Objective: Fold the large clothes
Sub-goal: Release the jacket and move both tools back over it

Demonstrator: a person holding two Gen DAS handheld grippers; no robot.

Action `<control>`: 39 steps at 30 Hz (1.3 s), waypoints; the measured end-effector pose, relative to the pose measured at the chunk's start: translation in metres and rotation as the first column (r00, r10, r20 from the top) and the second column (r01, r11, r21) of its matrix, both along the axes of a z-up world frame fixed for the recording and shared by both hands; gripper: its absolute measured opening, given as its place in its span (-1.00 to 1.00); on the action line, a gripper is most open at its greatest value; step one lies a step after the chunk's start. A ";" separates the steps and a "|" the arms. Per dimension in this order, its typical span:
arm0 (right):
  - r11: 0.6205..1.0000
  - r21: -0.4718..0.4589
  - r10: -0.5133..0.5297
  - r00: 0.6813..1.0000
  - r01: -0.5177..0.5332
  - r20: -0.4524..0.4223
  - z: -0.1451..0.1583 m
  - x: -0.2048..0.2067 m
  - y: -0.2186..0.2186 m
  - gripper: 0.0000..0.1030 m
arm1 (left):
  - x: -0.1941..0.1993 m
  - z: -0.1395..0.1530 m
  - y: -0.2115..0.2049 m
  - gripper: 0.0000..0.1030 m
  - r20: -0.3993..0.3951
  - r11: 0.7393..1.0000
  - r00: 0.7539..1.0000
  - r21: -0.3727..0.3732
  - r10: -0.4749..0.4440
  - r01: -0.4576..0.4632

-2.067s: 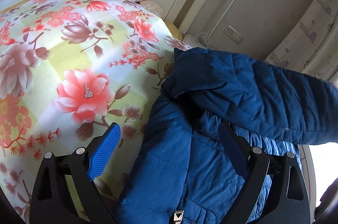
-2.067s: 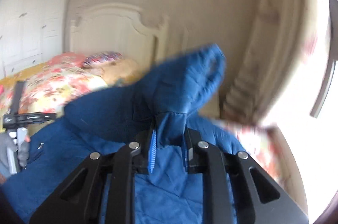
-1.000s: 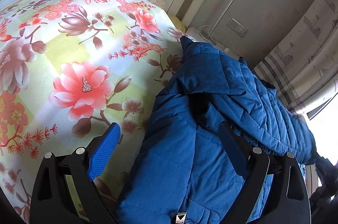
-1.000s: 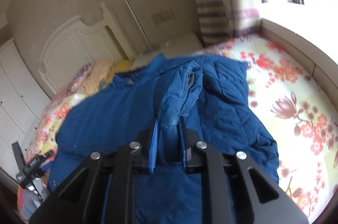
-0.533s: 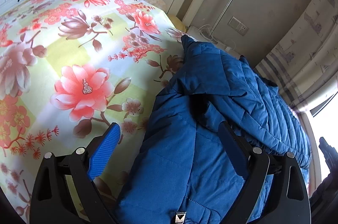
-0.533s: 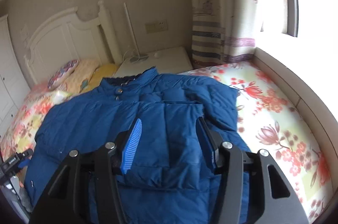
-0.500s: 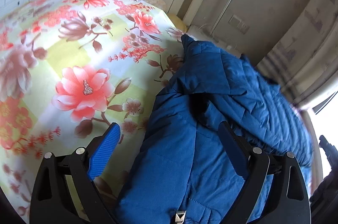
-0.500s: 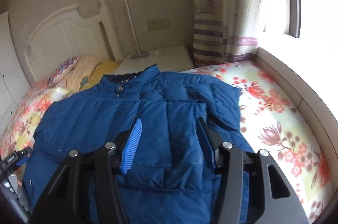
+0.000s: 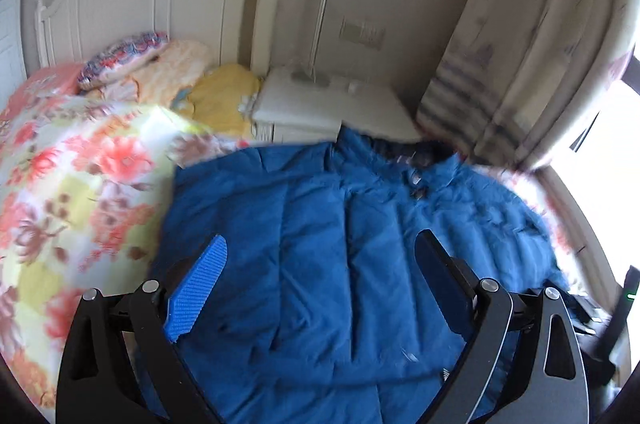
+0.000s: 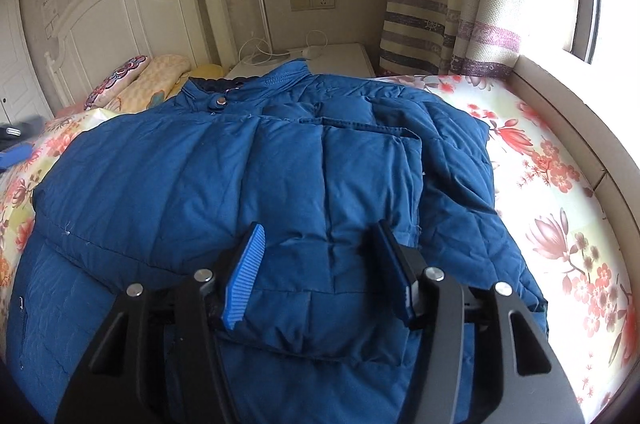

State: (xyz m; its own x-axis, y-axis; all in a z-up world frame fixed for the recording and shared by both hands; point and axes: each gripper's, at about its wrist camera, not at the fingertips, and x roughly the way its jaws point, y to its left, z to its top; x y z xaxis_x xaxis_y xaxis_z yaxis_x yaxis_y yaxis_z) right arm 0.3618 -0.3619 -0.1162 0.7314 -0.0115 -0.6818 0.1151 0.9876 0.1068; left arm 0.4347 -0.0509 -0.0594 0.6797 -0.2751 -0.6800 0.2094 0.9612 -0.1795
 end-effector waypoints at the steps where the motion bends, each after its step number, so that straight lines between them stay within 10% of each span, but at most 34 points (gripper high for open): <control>1: 1.000 -0.003 0.000 1.000 0.000 0.002 0.000 0.000 0.001 0.09 | 0.013 -0.017 -0.001 0.77 -0.039 0.999 0.999 0.028 0.027 -0.026; 6: 1.000 0.001 0.018 1.000 -0.018 -0.001 -0.001 0.002 0.000 0.10 | 0.026 -0.063 0.001 0.86 -0.048 0.987 0.998 0.158 0.041 -0.033; 12: 0.998 -0.045 0.036 0.999 -0.035 0.036 0.025 0.004 0.004 0.10 | 0.025 -0.024 0.017 0.83 -0.026 0.994 0.996 0.065 0.087 -0.085; 16: 0.996 -0.082 0.042 0.998 -0.038 0.048 0.040 0.033 0.006 0.10 | 0.041 -0.006 0.009 0.85 0.032 0.989 0.997 0.130 0.072 -0.076; 23: 0.987 -0.139 0.073 0.995 -0.082 -0.070 -0.001 0.074 0.020 0.16 | 0.078 -0.063 0.019 0.91 -0.059 0.979 0.993 0.182 0.101 -0.089; 31: 0.996 -0.084 0.022 0.999 -0.024 -0.022 0.032 0.078 -0.025 0.10 | 0.076 -0.060 0.017 0.91 -0.051 0.978 0.993 0.187 0.104 -0.093; 39: 0.995 0.087 -0.042 0.987 0.056 -0.154 -0.009 0.108 -0.088 0.18 | 0.075 -0.065 0.021 0.91 -0.033 0.977 0.994 0.188 0.106 -0.098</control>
